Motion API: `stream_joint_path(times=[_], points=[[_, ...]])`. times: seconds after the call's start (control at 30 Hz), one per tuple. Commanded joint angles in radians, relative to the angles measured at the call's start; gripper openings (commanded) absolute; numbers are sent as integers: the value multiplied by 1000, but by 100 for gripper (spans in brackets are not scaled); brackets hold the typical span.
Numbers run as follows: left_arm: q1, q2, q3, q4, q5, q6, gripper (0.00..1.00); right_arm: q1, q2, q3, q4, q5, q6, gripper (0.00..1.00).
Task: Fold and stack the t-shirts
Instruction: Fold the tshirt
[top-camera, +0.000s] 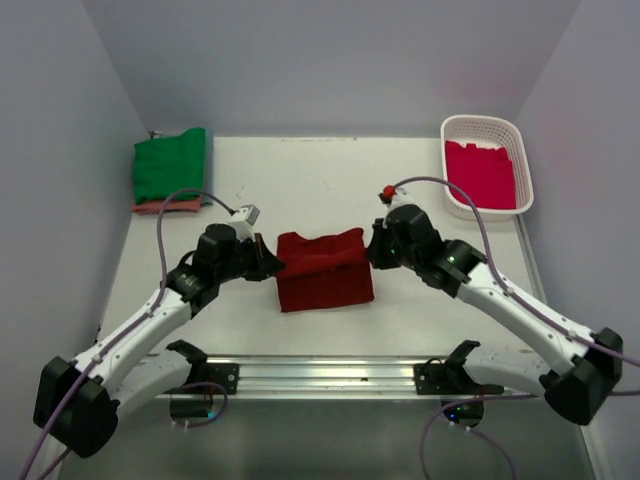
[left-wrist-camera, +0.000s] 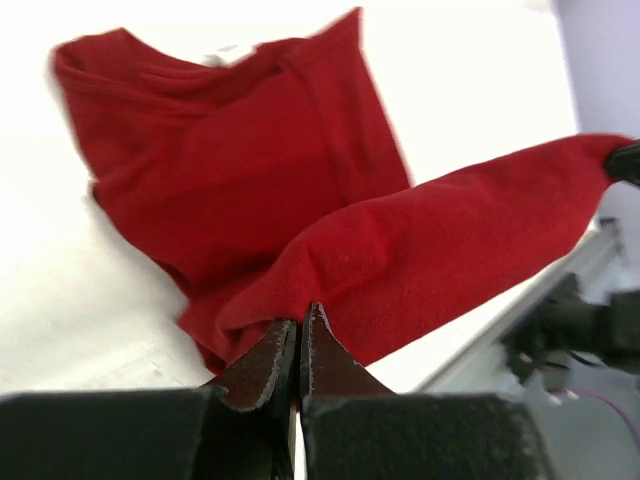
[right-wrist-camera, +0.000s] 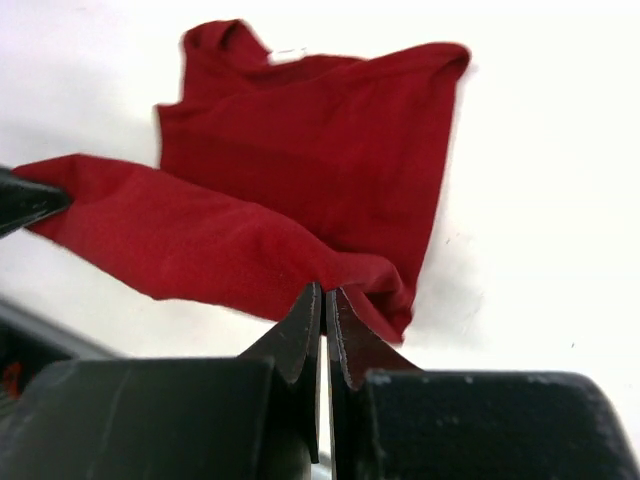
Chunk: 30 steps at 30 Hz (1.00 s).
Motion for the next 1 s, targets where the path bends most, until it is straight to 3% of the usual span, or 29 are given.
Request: stream_joint_path(times=[0.0,0.13,0.4,0.43,0.47,0.53,0.63,0.83,0.97], points=[[44,153,54,263,-46,103,0,-60,140,57,157,93,-96,0],[173,322,114,391,9,110,0,-153,329,118,265,79,-131,0],[225,725,348,510,34,117,0,-262,671,323,363,85,-148,0],[235,772,377,514,44,113,8,-269,726,422,346,85,-143,8],[244,813,403,524,39,106,51,-291,854,487,325,73,-143,42],[273,908,474,540,26,78,100,-306,959,677,239,58,-137,57],[304,893,474,613,34,57,100,-312,990,678,295,71,-133,63],[305,763,407,613,51,74,100,-312,774,410,444,85,-153,65],[305,744,365,564,91,75,100,-312,685,330,428,68,-157,65]])
